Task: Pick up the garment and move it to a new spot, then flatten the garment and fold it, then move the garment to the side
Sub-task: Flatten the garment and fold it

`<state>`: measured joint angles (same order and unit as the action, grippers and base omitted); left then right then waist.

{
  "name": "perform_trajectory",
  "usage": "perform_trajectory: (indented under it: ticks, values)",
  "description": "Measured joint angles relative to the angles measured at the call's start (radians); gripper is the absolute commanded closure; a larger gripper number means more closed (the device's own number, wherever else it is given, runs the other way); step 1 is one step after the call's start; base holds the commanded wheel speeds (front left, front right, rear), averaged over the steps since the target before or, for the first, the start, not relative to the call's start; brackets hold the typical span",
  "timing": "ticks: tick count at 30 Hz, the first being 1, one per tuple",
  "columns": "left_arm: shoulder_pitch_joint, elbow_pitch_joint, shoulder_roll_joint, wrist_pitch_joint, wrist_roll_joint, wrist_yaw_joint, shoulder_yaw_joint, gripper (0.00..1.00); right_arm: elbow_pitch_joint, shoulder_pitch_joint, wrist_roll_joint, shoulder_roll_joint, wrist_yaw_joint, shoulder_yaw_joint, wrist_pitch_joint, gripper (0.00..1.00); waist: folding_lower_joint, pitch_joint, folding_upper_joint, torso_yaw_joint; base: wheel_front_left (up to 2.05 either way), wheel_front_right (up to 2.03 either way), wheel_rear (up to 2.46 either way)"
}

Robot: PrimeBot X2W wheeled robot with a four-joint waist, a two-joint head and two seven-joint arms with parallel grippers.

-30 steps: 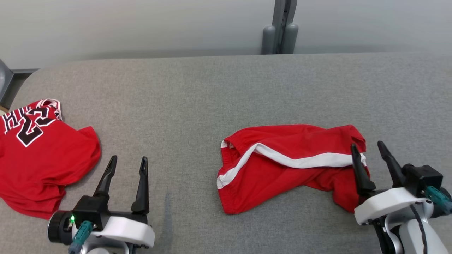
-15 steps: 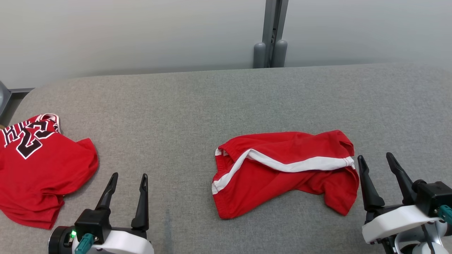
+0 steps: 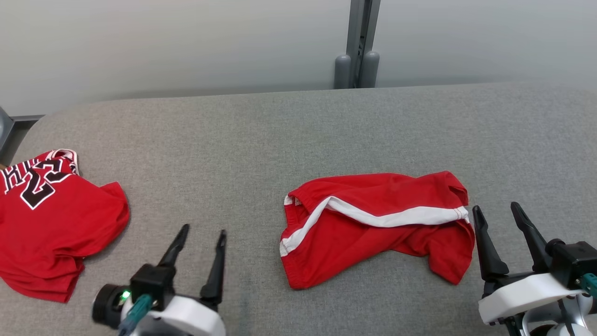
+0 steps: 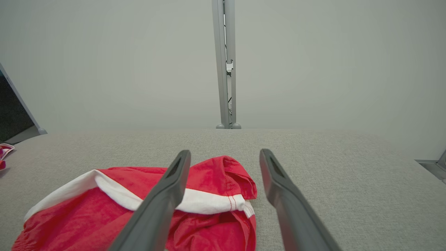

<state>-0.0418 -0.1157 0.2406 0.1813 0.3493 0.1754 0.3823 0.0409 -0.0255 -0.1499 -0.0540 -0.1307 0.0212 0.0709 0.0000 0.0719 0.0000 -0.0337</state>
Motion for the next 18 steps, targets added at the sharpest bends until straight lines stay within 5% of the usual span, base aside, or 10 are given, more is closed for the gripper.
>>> perform_trajectory:
  ticks: [9,18]
  values:
    - [-0.133,-0.061,-0.049,-0.153,0.021,-0.12,0.123,0.0,-0.004,-0.013,-0.002,0.003,0.0,-0.022,0.0,0.0,0.0,0.036,0.0,-0.017,0.0,0.0,0.0]
    - [-0.179,-0.213,-0.089,-0.207,0.051,-0.151,0.154,0.0,0.005,-0.023,-0.017,0.004,0.0,-0.029,0.006,0.0,0.0,0.08,0.0,-0.07,0.0,0.0,0.0]
